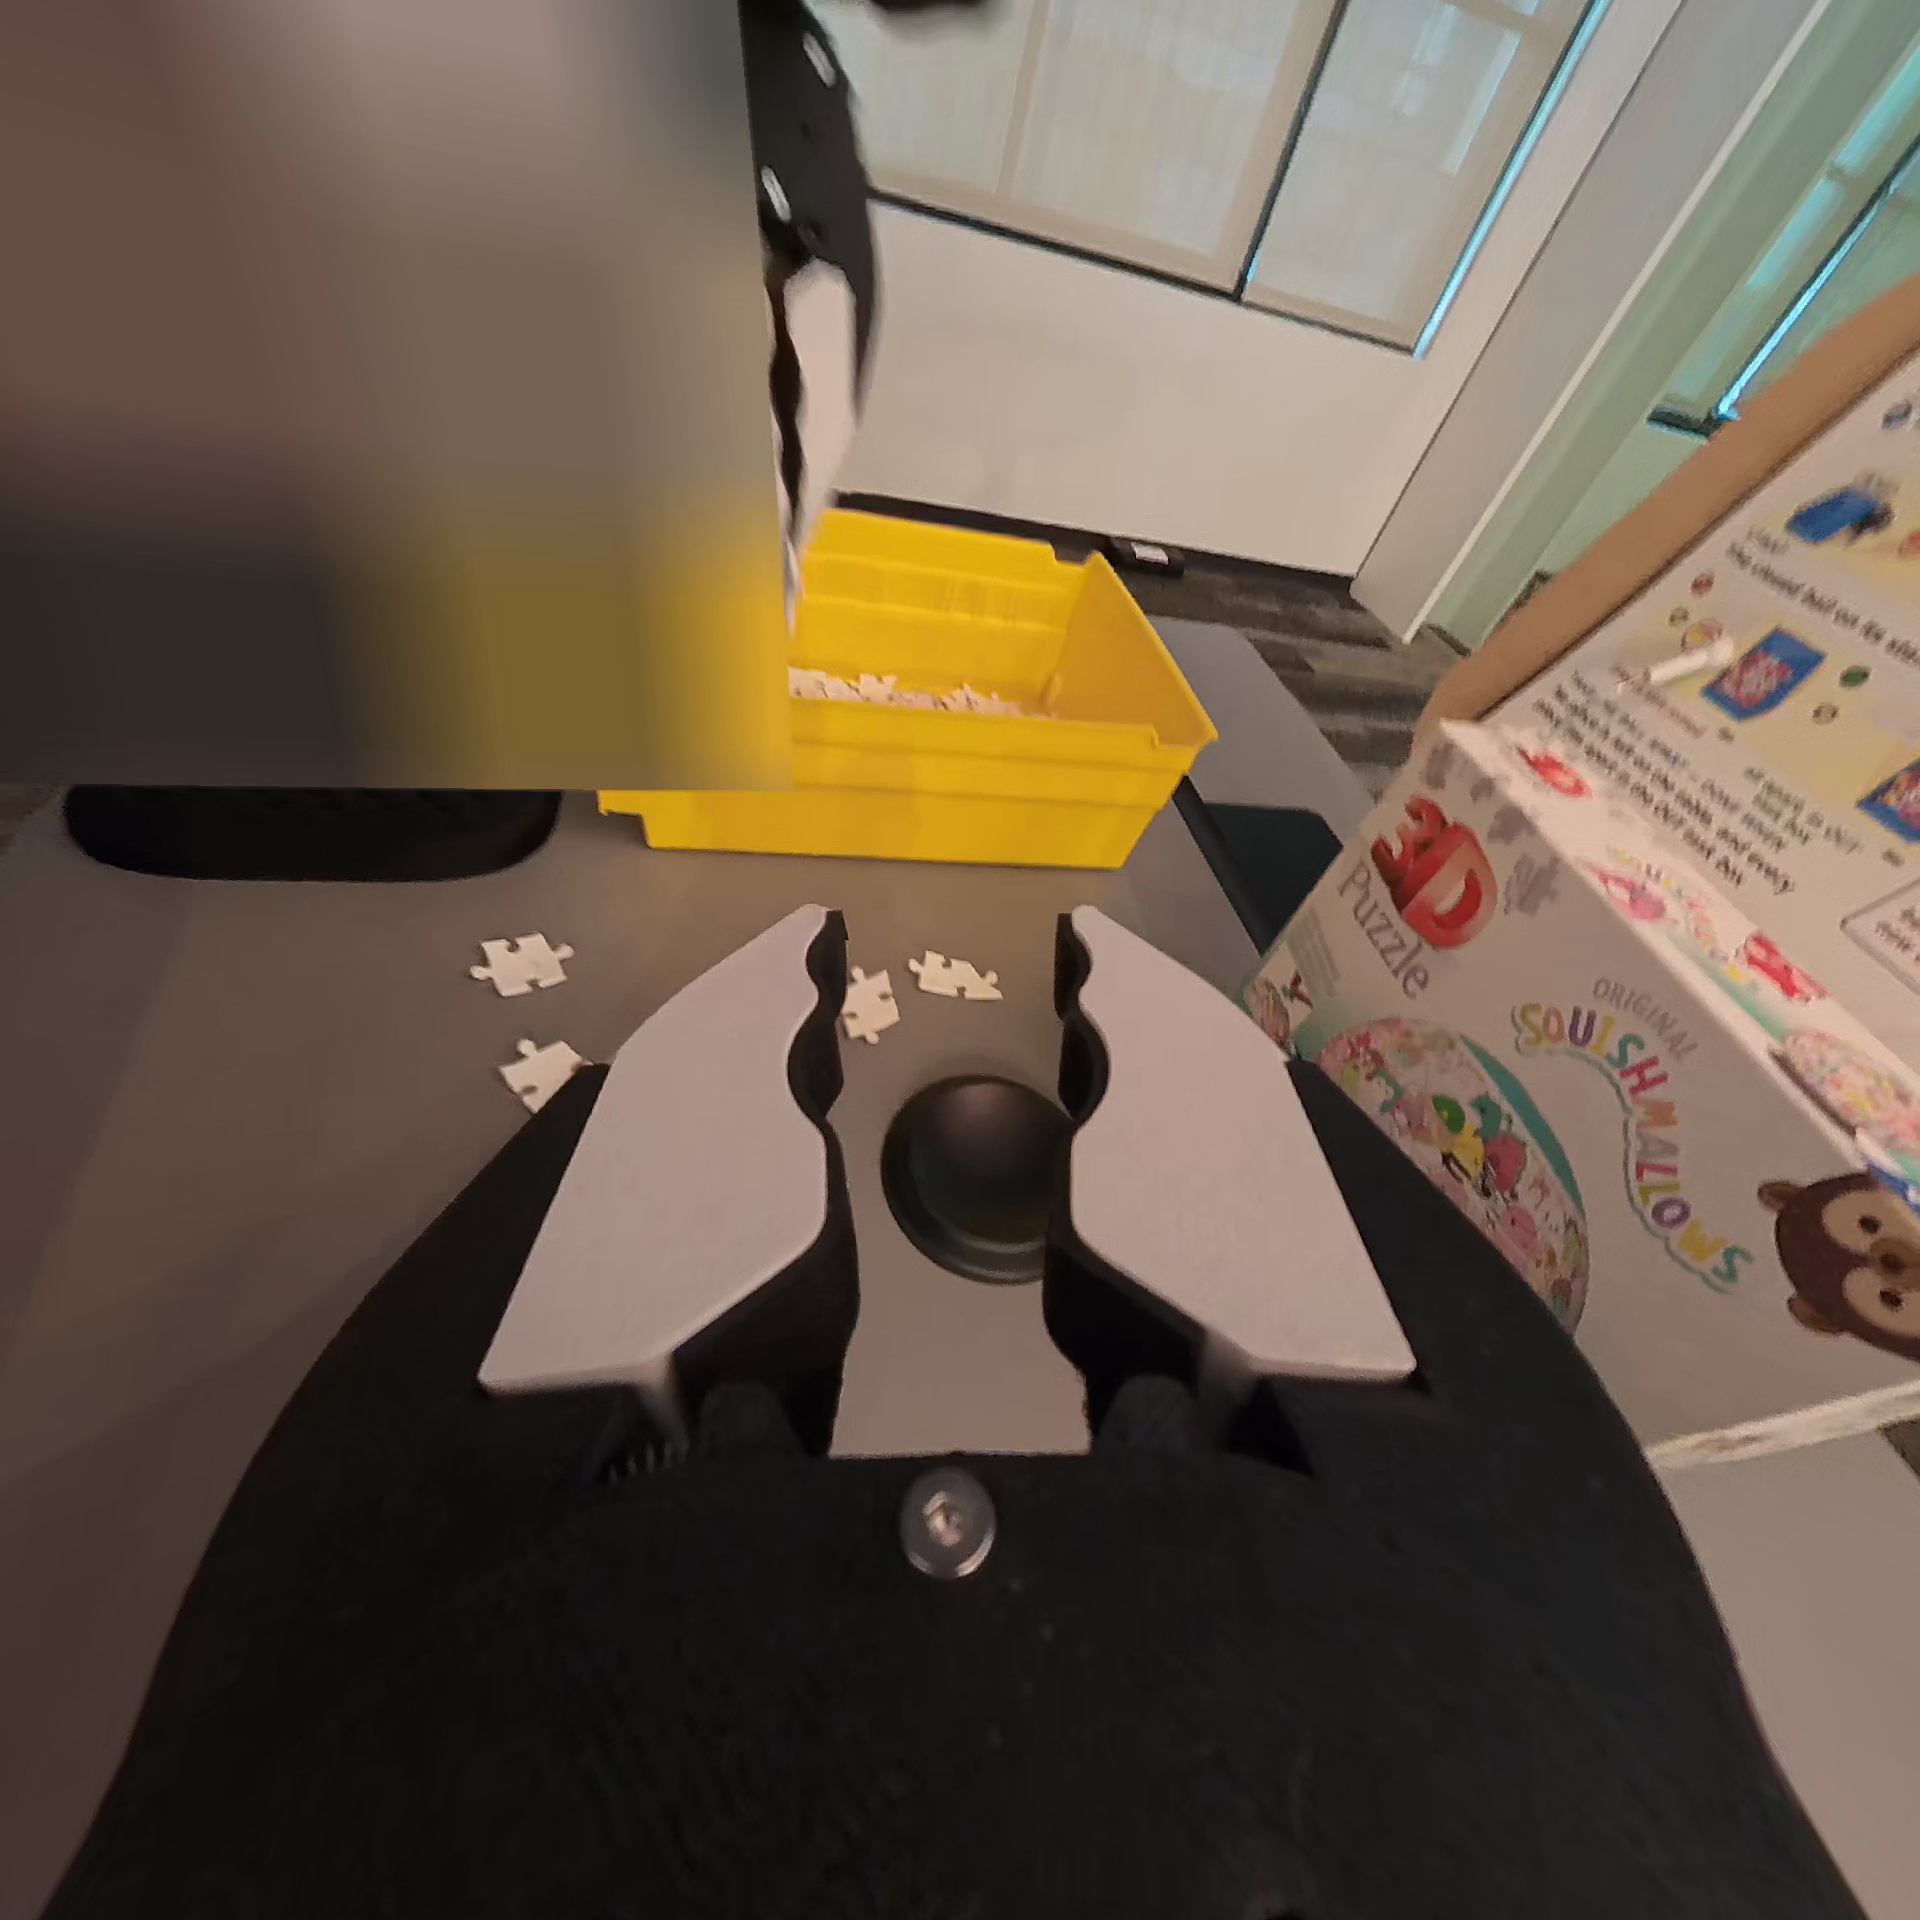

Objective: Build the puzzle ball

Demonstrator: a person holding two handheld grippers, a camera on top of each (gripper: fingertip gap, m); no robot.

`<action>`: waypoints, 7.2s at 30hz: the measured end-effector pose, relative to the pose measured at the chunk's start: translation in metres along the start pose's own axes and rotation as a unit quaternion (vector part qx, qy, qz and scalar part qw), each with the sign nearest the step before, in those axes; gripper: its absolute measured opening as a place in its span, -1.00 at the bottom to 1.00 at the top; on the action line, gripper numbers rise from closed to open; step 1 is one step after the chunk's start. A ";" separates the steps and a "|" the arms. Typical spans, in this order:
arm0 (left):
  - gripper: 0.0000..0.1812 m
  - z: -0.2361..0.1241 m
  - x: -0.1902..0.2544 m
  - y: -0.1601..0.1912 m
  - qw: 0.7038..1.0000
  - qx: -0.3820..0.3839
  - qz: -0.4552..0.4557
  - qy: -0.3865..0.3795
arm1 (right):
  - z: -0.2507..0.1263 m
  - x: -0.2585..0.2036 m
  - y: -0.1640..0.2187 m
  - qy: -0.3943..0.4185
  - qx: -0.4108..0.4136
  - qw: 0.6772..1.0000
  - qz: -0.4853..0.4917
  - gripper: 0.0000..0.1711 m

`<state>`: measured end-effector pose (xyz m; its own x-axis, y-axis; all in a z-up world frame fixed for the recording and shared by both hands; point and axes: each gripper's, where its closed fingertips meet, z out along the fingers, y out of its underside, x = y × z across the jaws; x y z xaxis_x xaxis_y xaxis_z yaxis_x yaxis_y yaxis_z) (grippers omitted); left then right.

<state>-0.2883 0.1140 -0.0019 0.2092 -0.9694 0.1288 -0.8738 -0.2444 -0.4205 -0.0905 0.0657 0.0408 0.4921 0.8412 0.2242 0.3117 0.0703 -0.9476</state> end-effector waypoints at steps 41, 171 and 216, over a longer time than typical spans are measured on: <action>-0.69 0.122 -0.009 -0.011 0.957 -0.242 0.145 -0.064 | -0.023 -0.045 -0.027 -0.088 0.001 0.994 -0.068 -0.54; -0.52 0.040 -0.130 0.182 0.874 -0.436 0.190 -0.103 | -0.020 -0.030 0.000 -0.101 -0.029 0.994 -0.039 -0.54; -0.60 0.090 -0.061 0.141 0.964 -0.235 0.116 -0.054 | -0.017 -0.025 0.008 -0.107 -0.033 0.993 -0.030 -0.54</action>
<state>-0.3845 0.1363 -0.1501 0.0067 -0.9997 -0.0242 -0.9995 -0.0074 0.0300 -0.0861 0.0358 0.0316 0.2880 0.9320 0.2202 0.3922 0.0950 -0.9150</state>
